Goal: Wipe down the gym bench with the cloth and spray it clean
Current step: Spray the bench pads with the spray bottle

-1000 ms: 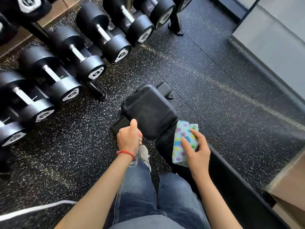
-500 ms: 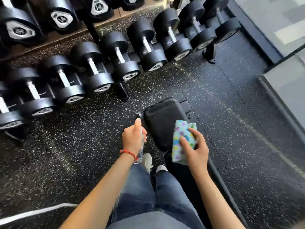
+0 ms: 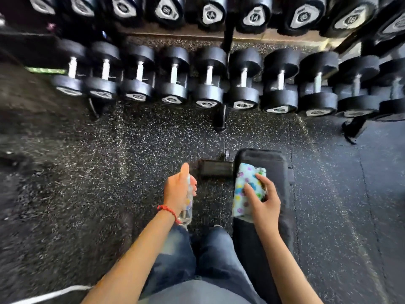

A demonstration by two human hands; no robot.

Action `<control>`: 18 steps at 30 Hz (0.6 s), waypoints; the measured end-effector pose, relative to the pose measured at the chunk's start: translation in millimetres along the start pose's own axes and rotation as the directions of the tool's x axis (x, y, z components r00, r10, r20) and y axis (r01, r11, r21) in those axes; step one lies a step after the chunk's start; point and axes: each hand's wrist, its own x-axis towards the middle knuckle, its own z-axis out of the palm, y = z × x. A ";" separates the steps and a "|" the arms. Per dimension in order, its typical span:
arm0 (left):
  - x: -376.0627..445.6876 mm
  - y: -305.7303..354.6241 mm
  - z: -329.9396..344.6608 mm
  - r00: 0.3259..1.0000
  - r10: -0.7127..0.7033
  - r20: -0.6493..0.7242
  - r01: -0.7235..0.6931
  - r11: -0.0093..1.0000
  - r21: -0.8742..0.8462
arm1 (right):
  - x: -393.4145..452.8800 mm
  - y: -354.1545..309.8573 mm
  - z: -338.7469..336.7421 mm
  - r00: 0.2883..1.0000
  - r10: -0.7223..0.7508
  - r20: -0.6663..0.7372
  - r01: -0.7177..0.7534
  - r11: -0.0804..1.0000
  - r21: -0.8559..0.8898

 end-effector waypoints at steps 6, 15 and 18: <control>12.3 -17.6 -79.3 0.988 0.009 -0.153 -0.023 0.995 -0.093 | -14.6 -18.1 74.7 0.980 0.006 0.197 0.006 0.998 -0.062; 54.3 -21.3 -252.8 0.943 -0.033 -0.332 -0.044 0.974 -0.222 | -64.6 -55.4 263.1 0.888 -0.026 0.459 0.082 0.991 -0.103; 63.1 -26.2 -315.2 0.907 -0.045 -0.420 -0.050 0.976 -0.212 | -82.9 -66.3 326.8 0.830 -0.030 0.557 0.116 0.986 -0.120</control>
